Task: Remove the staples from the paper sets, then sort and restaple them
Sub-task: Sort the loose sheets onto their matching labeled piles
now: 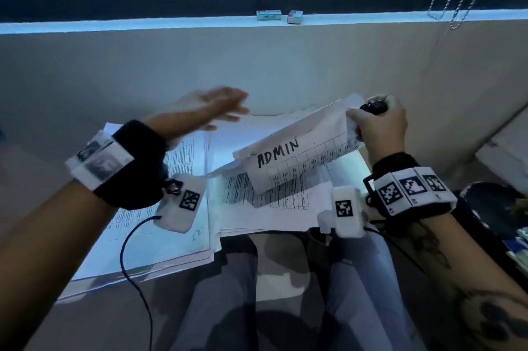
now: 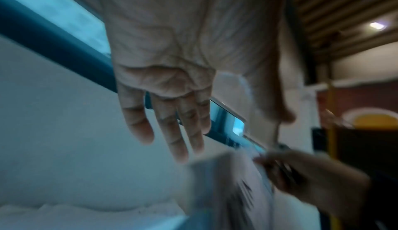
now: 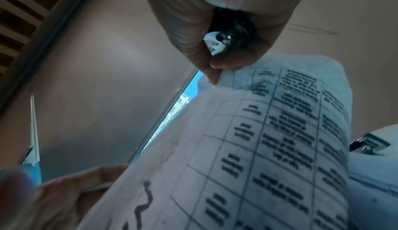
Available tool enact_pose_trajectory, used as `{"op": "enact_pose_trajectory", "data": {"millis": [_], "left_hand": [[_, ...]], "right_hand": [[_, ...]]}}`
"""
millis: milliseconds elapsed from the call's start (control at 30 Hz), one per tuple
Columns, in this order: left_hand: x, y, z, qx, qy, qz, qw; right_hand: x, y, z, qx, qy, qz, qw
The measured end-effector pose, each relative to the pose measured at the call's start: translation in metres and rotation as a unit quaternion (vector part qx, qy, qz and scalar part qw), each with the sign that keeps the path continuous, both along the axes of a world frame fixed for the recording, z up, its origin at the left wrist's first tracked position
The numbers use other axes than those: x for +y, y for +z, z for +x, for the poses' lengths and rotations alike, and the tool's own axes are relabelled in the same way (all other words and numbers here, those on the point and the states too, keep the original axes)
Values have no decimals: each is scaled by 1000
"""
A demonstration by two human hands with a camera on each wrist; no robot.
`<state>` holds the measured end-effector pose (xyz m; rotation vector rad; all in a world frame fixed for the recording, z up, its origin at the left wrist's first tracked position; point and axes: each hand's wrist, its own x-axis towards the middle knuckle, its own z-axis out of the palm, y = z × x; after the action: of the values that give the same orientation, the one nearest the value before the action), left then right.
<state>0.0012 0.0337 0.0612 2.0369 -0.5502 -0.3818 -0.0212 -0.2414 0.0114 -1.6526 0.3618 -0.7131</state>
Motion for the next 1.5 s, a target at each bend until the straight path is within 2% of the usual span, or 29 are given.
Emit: {"op": "enact_pose_trajectory", "data": {"millis": [100, 200, 300, 400, 533, 633, 767, 867, 1000, 1133, 1500], "left_hand": [[-43, -1, -5, -48, -18, 117, 992], [-59, -5, 0, -80, -41, 182, 979], [-59, 0, 4, -89, -27, 194, 977], [-61, 2, 3, -91, -5, 170, 981], [-56, 2, -7, -41, -9, 100, 994], [-53, -1, -17, -25, 11, 50, 998], [-48, -8, -24, -4, 58, -22, 998], [-45, -16, -31, 52, 49, -82, 994], [-46, -27, -41, 77, 48, -143, 986], [-47, -35, -47, 70, 50, -170, 982], [-49, -46, -47, 83, 49, -246, 964]], "right_hand": [[7, 1, -1, -17, 22, 27, 999], [3, 6, -4, -19, 40, 45, 998], [0, 12, -11, -36, 16, -35, 999], [11, 20, -30, -86, -28, -170, 981], [42, 10, -55, -33, 100, -178, 978], [58, 9, -57, -21, 154, -206, 966], [72, 10, -64, 11, 214, -159, 964], [78, 1, -76, 57, 268, -96, 957], [91, -13, -86, 30, 210, -125, 969], [107, -16, -91, 26, 180, -94, 979], [121, -16, -93, -10, 112, -172, 979]]}}
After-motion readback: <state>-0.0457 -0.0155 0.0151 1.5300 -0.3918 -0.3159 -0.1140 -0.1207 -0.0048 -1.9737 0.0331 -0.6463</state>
